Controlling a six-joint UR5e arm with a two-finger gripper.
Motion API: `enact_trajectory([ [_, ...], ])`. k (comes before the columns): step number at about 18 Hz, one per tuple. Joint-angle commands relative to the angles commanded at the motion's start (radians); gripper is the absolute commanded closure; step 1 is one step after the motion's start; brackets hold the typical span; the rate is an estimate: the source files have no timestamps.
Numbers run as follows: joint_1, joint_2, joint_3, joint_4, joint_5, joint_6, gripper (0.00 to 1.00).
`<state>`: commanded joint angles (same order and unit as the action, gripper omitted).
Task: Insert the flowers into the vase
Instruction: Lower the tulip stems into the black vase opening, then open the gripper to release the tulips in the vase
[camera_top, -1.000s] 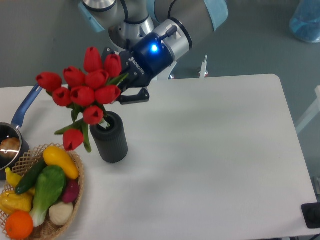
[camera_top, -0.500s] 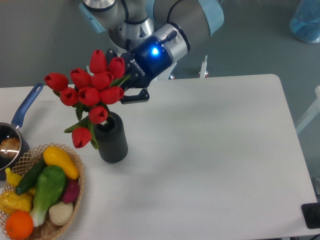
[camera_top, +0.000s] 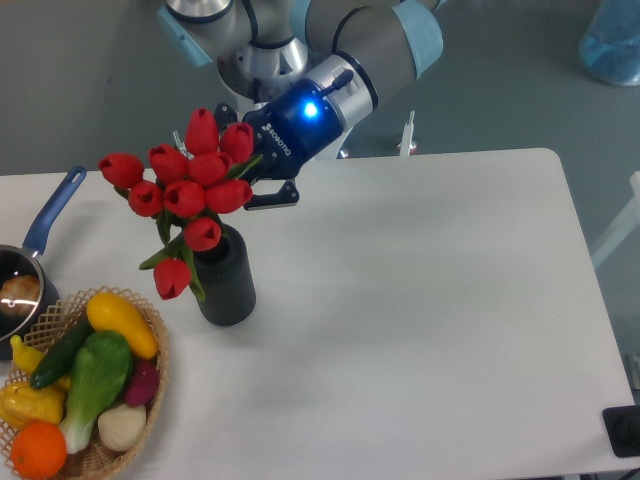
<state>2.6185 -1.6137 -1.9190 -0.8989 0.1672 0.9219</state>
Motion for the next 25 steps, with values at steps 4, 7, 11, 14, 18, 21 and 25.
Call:
enact_trajectory([
  [4,0.000,0.000,-0.032,0.000,0.006,0.018,0.77],
  [7,-0.002,-0.002,-0.041,0.000,0.011,0.026,0.77],
  [11,-0.005,-0.008,-0.041,0.000,0.020,0.031,0.77],
  [14,-0.005,-0.029,-0.049,0.000,0.026,0.051,0.76],
  [18,-0.003,-0.049,-0.060,0.000,0.047,0.084,0.74],
  [21,-0.005,-0.054,-0.066,0.000,0.100,0.084,0.74],
  [25,-0.005,-0.054,-0.081,0.000,0.104,0.091,0.74],
])
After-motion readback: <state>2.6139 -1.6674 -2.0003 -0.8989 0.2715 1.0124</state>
